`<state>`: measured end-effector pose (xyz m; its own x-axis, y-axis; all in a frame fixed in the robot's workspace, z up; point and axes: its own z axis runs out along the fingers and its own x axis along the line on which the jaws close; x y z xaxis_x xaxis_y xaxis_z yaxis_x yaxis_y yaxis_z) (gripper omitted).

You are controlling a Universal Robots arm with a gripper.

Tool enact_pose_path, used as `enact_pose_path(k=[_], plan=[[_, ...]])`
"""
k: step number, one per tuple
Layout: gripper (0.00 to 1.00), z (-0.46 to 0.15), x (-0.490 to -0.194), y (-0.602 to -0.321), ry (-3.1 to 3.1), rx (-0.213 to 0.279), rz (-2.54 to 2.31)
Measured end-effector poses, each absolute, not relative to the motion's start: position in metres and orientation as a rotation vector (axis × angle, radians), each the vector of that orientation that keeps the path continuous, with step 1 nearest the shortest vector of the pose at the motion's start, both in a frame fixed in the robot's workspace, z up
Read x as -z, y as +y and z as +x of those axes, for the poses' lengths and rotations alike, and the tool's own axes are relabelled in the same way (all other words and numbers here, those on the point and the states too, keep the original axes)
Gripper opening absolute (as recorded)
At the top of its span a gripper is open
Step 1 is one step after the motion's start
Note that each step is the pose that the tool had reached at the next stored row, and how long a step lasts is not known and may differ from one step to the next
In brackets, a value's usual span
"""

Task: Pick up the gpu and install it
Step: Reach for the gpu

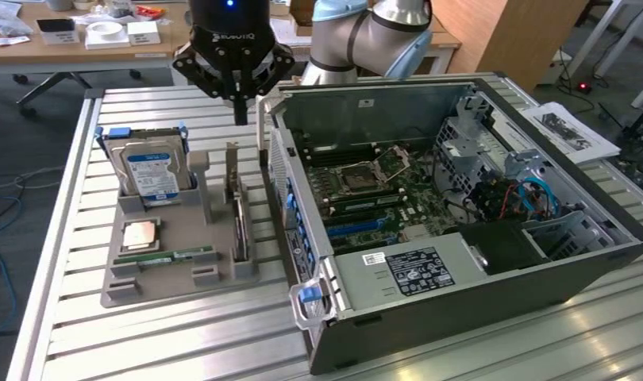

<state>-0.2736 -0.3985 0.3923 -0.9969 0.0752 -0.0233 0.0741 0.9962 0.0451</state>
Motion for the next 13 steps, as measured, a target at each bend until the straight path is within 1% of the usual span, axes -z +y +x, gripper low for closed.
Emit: enact_pose_path(k=[13], plan=[[0.11, -0.288, -0.392, -0.399, 3.114, -0.069, 0.117]])
